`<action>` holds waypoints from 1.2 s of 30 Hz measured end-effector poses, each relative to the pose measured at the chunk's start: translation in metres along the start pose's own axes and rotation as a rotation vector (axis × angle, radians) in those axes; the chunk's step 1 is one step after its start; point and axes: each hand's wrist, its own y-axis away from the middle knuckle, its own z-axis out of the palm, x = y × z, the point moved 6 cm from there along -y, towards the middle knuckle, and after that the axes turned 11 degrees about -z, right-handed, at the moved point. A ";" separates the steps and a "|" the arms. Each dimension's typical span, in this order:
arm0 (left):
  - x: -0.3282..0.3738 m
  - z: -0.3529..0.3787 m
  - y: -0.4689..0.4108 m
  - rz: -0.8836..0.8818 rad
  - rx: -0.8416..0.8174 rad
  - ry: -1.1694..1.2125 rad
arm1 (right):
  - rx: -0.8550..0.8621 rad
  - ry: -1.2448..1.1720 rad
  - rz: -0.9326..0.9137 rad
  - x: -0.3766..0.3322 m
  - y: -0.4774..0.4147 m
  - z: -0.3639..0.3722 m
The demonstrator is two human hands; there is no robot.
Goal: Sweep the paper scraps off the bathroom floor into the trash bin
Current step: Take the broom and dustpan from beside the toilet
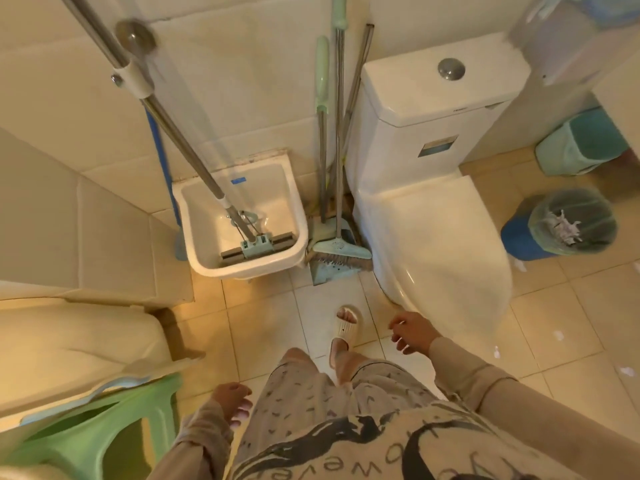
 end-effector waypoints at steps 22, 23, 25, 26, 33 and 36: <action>0.290 -0.002 0.111 0.428 0.177 -0.357 | 0.049 -0.312 0.095 -0.073 -0.045 -0.056; 0.310 -0.004 0.122 0.471 0.212 -0.363 | 0.057 -0.341 0.076 -0.094 -0.052 -0.062; 0.348 -0.011 0.146 0.541 0.308 -0.368 | 0.045 -0.371 0.021 -0.142 -0.068 -0.076; 0.366 -0.014 0.158 0.581 0.356 -0.382 | 0.041 -0.414 -0.008 -0.168 -0.076 -0.082; 0.463 -0.017 0.248 1.076 0.666 -0.426 | 0.063 -0.915 -0.233 -0.322 -0.118 -0.124; 0.479 -0.007 0.269 1.309 0.877 -0.595 | 0.063 -1.008 -0.260 -0.364 -0.129 -0.131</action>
